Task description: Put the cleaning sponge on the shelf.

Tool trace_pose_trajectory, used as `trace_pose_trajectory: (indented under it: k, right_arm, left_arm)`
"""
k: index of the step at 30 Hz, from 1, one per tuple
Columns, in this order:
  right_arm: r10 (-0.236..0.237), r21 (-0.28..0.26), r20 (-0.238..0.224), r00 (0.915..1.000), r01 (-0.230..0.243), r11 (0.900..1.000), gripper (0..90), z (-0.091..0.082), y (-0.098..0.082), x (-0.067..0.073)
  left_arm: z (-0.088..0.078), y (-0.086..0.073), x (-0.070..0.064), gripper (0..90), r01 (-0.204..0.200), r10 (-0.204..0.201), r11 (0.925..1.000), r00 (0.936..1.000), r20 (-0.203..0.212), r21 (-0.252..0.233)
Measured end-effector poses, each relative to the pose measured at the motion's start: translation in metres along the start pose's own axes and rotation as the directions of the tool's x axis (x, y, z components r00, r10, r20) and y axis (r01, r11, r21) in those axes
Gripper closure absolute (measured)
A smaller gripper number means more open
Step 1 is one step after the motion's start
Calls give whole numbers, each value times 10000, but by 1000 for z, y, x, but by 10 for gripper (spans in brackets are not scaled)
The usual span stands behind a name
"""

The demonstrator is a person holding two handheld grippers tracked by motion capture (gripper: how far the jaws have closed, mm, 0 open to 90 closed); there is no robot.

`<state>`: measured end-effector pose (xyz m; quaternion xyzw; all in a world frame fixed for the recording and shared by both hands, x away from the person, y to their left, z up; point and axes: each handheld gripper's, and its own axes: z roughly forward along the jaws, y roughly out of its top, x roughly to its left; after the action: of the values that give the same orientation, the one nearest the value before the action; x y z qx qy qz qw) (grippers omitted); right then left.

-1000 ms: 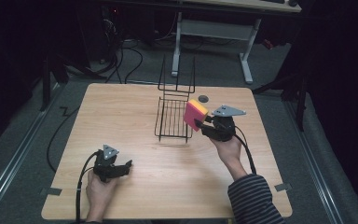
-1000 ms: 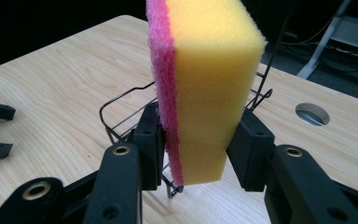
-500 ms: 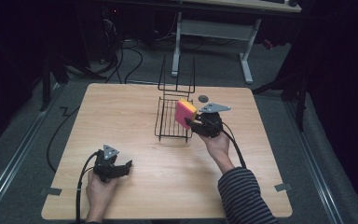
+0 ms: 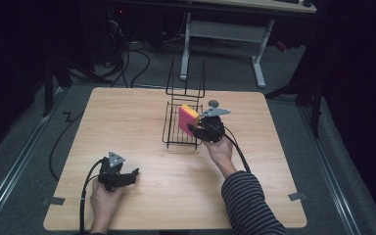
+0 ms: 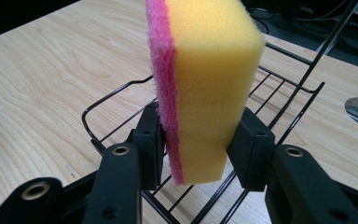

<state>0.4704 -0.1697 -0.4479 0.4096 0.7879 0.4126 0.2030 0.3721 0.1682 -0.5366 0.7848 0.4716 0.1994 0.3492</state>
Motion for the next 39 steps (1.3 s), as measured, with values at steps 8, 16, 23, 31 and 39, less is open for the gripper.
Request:
trace_pose_trajectory:
  k: [8,16,23,31,39]
  right_arm:
    - [16,200,31,10000,-16,9998,598,10,0,1]
    - [17,424,1,10000,-17,9991,596,20,-2,0]
    - [34,534,-44,10000,-32,9986,592,25,-3,-1]
    - [131,596,-62,9999,-127,9981,585,25,-4,-3]
    - [220,631,-121,9997,-212,9978,542,25,-3,-4]
  left_arm:
    - [0,0,0,215,0,0,10000,10000,-2,1]
    - [0,0,0,215,1,-1,10000,10000,-1,1]
    - [0,0,0,215,0,0,10000,10000,-2,0]
    - [0,0,0,215,1,-1,10000,10000,0,1]
    - [0,0,0,215,3,-3,10000,10000,0,1]
